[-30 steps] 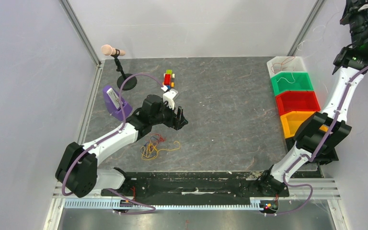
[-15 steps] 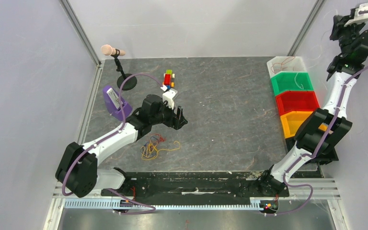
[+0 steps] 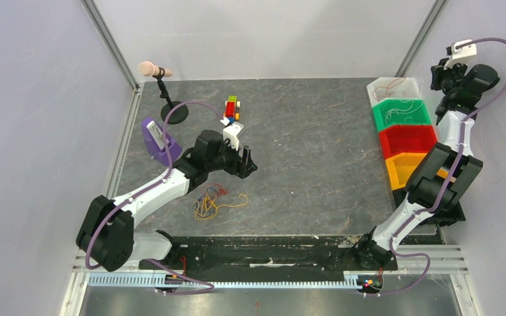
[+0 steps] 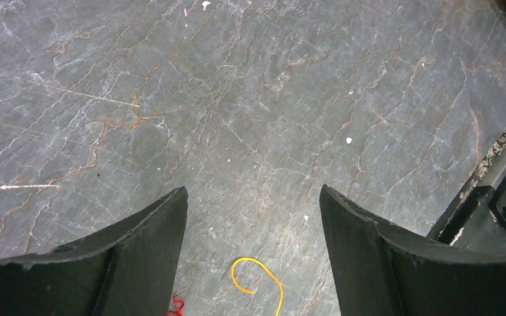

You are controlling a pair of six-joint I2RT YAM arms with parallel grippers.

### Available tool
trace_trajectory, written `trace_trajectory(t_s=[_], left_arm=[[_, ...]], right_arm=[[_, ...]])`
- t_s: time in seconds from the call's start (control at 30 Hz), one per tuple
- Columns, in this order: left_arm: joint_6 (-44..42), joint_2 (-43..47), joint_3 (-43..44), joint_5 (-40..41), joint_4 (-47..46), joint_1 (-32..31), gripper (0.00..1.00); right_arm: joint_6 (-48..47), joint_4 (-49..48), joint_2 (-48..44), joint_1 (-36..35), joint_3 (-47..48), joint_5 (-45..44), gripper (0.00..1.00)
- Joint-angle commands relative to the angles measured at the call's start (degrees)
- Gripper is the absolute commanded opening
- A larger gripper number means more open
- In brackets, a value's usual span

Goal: Untangle the cables

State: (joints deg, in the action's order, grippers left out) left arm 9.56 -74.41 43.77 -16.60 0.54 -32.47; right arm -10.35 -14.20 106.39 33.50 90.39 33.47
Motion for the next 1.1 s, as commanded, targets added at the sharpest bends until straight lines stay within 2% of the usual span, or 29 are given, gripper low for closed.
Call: trace_trajectory(t_s=[0.0,0.27,0.67,0.93,1.07], left_arm=[[2.22,1.69,-0.50,0.16,0.71,0.55,0.80],[2.28,1.62,-1.48,-0.01,0.60,1.26,0.80],[2.06,2.92,-1.78,-0.01,2.73,3.08,0.80],[1.95,3.48,-2.19,-0.47,2.92,3.78,0.80],[2.12,3.45,-2.54,-0.74,2.36,3.78,0.80]], right_arm=[[-7.13,0.55,1.66,-0.10,0.53,-2.29,0.00],[-11.34,3.80,8.08,-1.94,4.07,-4.33,0.00],[-13.80,9.52,14.20,-5.28,0.16,-8.02,0.00],[-18.37,11.21,5.98,-3.47,-12.42,-2.85,0.00],[-17.69,11.06,2.62,-2.21,-14.26,-1.27,0.00]])
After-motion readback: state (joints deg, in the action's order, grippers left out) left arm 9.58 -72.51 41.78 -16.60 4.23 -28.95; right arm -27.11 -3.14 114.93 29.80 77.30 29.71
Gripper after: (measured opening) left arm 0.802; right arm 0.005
